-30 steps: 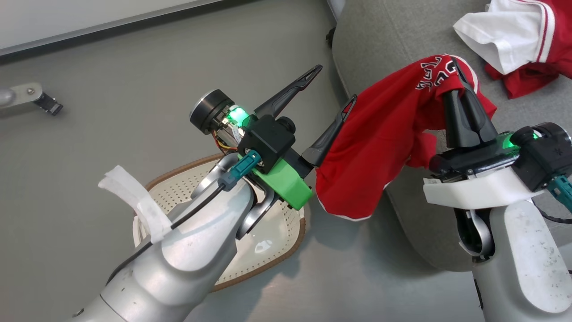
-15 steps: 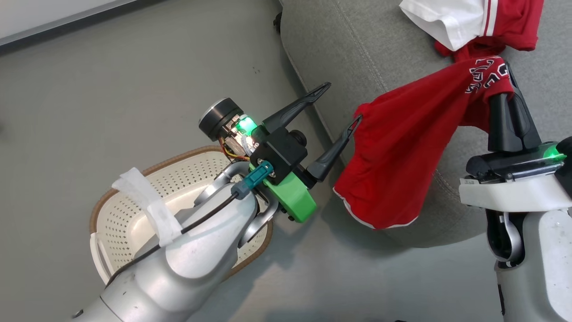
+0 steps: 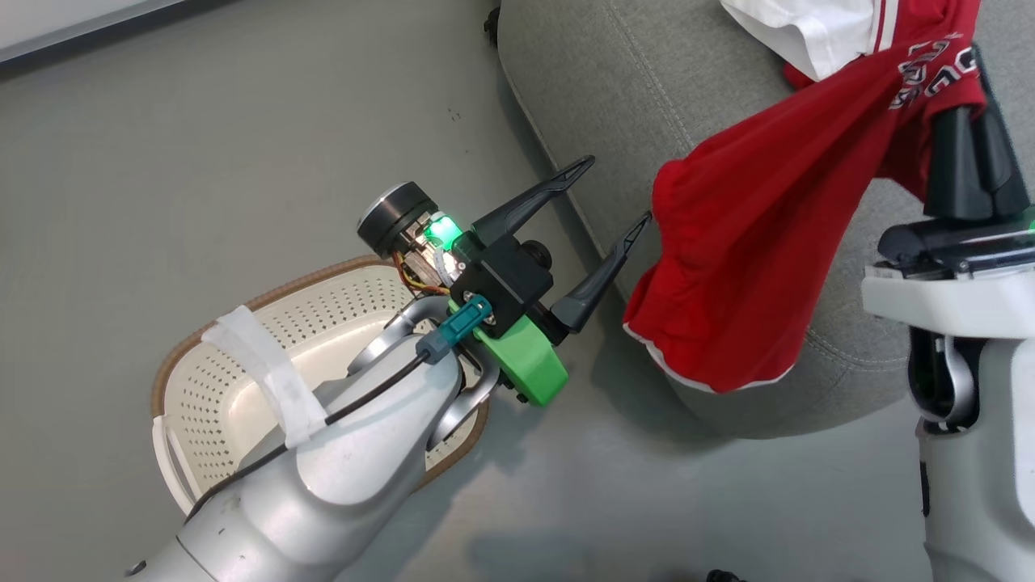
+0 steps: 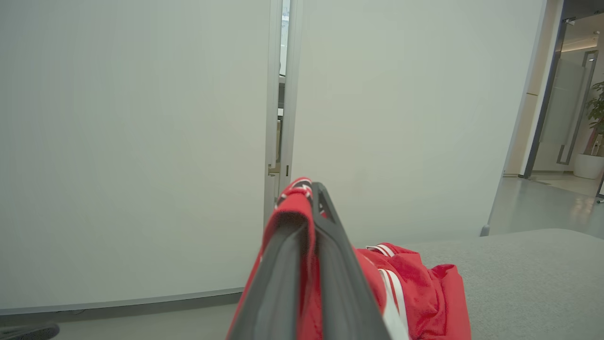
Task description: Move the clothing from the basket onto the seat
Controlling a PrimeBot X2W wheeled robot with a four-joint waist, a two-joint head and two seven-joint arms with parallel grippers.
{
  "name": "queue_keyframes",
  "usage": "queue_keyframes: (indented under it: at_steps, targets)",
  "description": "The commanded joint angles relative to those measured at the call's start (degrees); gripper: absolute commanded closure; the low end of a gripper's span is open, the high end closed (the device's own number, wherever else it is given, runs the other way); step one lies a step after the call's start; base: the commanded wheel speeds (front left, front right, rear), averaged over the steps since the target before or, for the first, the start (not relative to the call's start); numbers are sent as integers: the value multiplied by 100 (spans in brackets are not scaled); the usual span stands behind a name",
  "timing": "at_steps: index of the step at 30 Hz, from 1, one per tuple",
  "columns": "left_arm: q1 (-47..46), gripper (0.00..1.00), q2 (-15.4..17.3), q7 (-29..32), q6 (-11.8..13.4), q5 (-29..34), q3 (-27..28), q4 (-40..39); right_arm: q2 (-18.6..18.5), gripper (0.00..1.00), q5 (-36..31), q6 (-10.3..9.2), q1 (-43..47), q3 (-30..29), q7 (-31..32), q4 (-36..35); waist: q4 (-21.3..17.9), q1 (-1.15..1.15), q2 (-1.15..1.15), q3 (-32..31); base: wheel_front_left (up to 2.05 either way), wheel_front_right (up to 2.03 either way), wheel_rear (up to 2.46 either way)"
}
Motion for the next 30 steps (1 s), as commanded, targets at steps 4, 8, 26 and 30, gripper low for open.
queue_keyframes:
  at_steps: [4,8,26,30]
  targets:
    - [-69,0,74,16,50,-30,7,-44,-14,100,-37,-6,-621,-201,-13,-3,79,0,0,184,0,0,0]
    - [-159,0,110,36,59,-6,10,-94,-14,100,-203,-6,-1304,-369,-13,86,142,0,0,391,0,0,0]
    - [-622,0,284,175,72,127,-32,-339,-2000,100,-201,-6,-4741,-1630,-13,1853,384,0,0,1518,0,0,0]
    - [-702,0,318,188,89,148,-28,-384,-2305,100,-218,-6,-5031,-1679,-13,2319,384,0,0,1682,0,0,0]
